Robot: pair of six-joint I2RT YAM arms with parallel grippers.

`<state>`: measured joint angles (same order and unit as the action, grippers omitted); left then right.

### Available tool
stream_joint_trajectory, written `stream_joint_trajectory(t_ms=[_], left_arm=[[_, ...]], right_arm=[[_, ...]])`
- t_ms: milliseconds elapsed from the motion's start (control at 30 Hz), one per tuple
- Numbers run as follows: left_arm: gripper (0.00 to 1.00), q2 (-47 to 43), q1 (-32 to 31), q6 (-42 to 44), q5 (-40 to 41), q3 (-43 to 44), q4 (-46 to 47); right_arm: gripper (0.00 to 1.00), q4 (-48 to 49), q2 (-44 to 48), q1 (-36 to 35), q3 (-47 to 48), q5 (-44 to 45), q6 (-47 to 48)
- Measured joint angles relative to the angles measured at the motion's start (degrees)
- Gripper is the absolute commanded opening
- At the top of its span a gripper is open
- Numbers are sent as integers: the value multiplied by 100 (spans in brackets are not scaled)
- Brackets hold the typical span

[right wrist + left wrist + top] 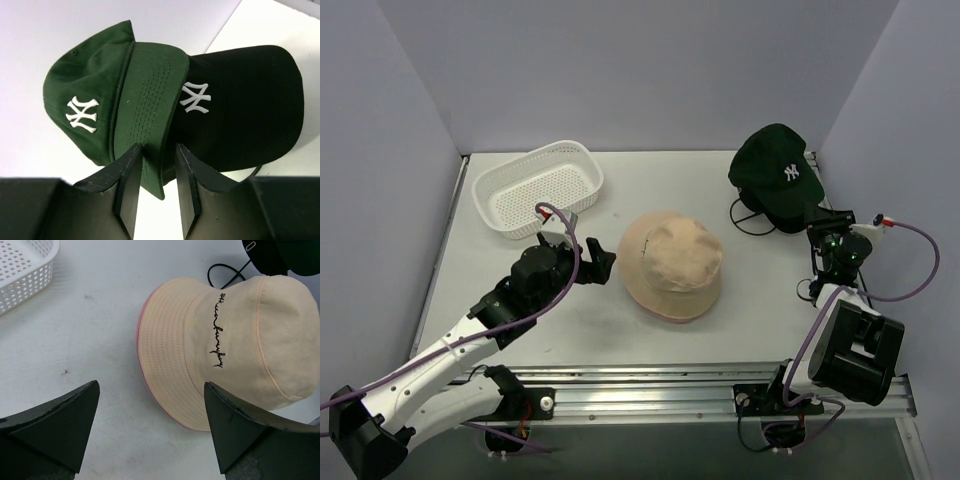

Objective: Stack the hats

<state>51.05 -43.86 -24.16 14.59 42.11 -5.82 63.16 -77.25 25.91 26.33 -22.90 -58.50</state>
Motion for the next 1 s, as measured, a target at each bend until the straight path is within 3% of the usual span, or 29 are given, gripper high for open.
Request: stream_joint_trajectory(t_ms=[300, 700, 1000], left_arm=[[94, -15, -7, 2, 0, 0, -2], [94, -116, -50, 4, 0, 0, -4], [94, -116, -74, 7, 0, 0, -7]], right_arm=[[33, -466, -33, 0, 575, -4, 136], [3, -328, -597, 37, 914, -90, 4], [0, 168, -1047, 190, 922, -317, -269]])
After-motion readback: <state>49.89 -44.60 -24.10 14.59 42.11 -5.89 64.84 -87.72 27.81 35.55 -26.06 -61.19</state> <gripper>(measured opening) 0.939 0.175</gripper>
